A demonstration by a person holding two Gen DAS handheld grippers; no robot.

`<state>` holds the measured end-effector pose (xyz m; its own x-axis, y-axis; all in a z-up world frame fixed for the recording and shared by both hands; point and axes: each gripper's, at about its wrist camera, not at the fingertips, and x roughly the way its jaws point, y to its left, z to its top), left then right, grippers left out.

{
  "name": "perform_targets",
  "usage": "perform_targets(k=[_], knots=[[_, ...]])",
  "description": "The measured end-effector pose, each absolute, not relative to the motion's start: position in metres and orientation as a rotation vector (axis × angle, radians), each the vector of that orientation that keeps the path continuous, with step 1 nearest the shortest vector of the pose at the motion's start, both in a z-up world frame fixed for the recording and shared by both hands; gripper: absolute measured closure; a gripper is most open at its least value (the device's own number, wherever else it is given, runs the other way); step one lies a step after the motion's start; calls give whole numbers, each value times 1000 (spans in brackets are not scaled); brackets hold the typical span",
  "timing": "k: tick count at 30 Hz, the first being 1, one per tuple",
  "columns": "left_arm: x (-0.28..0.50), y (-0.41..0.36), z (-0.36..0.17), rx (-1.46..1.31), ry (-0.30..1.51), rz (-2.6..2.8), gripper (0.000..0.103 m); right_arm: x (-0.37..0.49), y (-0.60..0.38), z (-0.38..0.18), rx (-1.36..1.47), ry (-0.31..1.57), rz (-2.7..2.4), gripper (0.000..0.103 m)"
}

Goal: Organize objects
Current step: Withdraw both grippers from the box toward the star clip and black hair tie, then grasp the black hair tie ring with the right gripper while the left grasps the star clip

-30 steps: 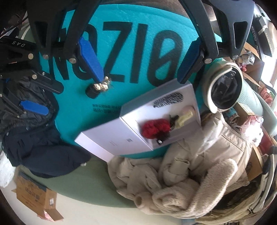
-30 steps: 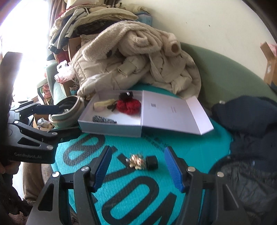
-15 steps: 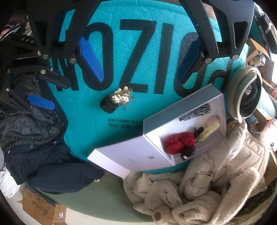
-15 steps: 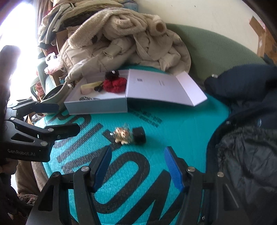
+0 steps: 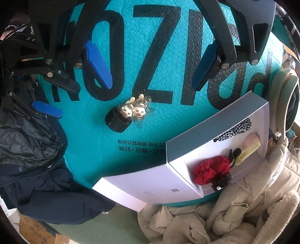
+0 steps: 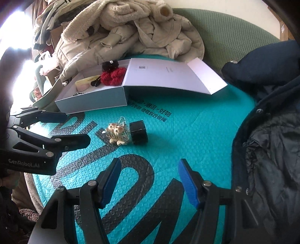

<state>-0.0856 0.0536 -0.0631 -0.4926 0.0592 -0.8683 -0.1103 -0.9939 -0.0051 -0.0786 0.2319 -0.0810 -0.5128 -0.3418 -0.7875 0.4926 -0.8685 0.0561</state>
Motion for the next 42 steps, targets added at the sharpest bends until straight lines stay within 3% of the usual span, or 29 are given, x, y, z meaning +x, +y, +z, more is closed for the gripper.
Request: perform_targets(k=[23,30,42], knots=[[-147,28,-92,-1606,57,2588,17,-139,195,-110,1232,243,-2262,40],[-153,20,-89,-1568,-49,2562,17,-148,194,-116,1239,154,-2179,75],[-161,57,-108,-1591,49,2485,17,-135,217,-116,1269,188,-2245,76]])
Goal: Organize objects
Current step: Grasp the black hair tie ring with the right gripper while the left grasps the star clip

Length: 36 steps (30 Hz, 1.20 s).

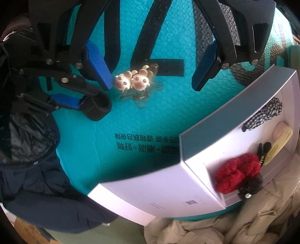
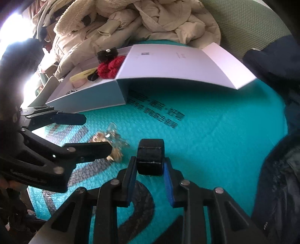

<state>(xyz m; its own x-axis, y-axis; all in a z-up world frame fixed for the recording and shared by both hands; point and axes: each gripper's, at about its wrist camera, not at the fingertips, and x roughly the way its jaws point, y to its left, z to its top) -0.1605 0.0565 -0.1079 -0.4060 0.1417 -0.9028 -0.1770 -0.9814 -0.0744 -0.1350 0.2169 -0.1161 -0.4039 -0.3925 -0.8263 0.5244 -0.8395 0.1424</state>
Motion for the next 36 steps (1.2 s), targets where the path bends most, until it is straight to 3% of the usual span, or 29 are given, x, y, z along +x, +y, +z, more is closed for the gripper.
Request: perform_targets(k=[5,6,9,36], knots=[[-166,69,-121,-1609,83,2451,17,-127,231,-116,1297,163,-2267,76],[-167,70,-123,-1604,84,2458,20,-125,233,-116,1303,158,-2274,76],[-165,71,-125,-1597,67,2466,41,-119,237,-114,1311,159,-2281,76],[-72,66,-112,-1622,144,2457,41,-56,222,-113,1264,202,-2273,76]])
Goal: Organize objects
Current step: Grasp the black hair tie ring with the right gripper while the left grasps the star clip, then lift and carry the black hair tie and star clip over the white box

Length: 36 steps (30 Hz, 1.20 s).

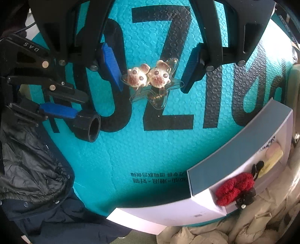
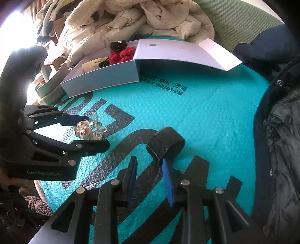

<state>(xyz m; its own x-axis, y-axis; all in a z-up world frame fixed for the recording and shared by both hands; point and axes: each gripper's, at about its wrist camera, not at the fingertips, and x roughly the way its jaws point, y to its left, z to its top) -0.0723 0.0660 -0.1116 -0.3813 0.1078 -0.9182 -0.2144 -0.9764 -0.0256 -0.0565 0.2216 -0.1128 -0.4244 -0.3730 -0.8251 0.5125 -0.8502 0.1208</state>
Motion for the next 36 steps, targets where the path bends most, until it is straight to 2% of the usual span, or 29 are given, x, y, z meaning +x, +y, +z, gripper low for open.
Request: perform_targets(k=[5,7,11,13,23,24,25,36], knots=[[-78,64,-120,-1632,96,2456,41,-61,218,-117,1264,252,-2318,75],[-79,63,-120,-1623,76,2456,41,-63,217,-118,1274,282,-2335,61],[-83,64,-124,-1629,77,2464,41,-64,224,-112,1232,226,-2360,53],[-83,64,-124,-1620,79,2473,41,-68,228,-111,1213,185,-2391,39],[-85,62,-125,-1609,88,2489,41,-98,222,-131,1242,109,-2392,38],[-84,61,-125,-1610,85,2491,41,-98,221,-131,1227,106,-2398,42],[-84,59,-124,-1611,81,2495,41,-97,221,-131,1224,107,-2399,56],[-79,50,-115,-1601,49,2525,41,-87,224,-125,1223,114,-2401,56]])
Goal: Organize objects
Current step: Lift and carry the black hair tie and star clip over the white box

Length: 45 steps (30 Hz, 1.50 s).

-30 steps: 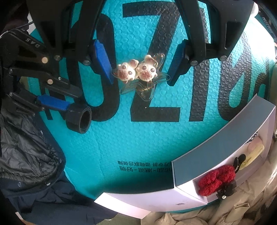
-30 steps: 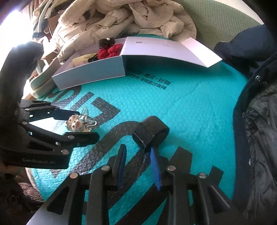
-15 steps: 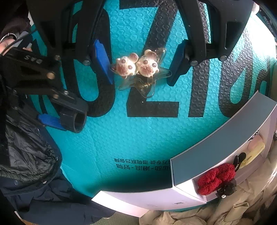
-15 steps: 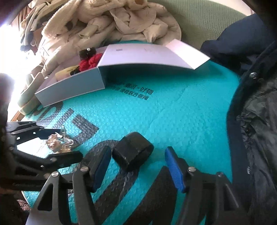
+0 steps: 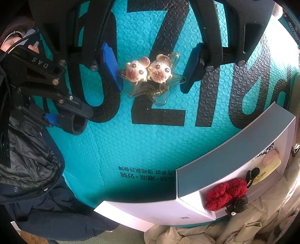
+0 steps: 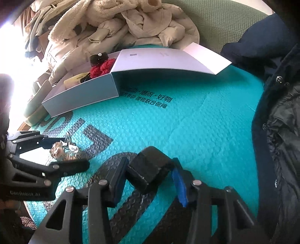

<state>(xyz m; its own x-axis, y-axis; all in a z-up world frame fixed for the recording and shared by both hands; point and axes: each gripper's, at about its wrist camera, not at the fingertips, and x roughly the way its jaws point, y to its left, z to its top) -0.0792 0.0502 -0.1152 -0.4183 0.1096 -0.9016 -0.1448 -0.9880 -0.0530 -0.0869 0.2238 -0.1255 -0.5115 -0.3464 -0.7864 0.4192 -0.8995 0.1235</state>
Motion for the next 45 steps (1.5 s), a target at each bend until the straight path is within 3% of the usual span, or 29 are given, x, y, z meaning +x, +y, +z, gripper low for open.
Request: perform_targets(k=[17,45], knots=[[-50,17,-84,-1635,-16,2644,41,-54,183,-87,1128,230,-2302,56],[70,-55,-15,-1610,-159,2982,41,23,104,-44,907,381,-2034,56]])
